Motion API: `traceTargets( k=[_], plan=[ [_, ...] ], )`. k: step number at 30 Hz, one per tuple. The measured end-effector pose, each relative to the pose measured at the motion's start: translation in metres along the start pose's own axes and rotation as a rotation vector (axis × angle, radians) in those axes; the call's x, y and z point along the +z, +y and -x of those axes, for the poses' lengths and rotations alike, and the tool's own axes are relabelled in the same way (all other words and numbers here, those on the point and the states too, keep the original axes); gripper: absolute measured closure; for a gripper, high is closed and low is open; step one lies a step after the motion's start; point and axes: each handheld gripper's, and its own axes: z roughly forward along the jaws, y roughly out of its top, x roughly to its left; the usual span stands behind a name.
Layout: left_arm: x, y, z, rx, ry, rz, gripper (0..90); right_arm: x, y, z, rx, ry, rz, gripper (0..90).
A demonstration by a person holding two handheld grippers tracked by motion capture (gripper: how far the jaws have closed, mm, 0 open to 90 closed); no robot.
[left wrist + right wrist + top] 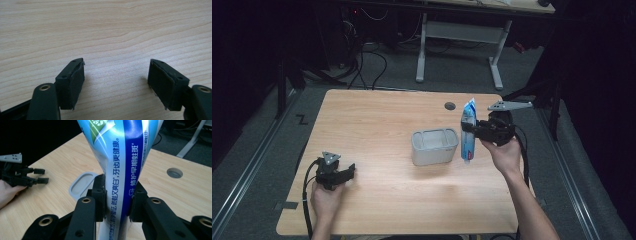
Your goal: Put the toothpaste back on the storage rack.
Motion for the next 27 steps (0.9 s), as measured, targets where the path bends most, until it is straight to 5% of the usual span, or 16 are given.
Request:
traceTargets(
  k=[27],
  plan=[
    [0.0,0.0,0.0,-0.001,0.0,0.0,30.1,0.027,0.038,-0.015,-0.039,0.029,0.061,71.7]
  ],
)
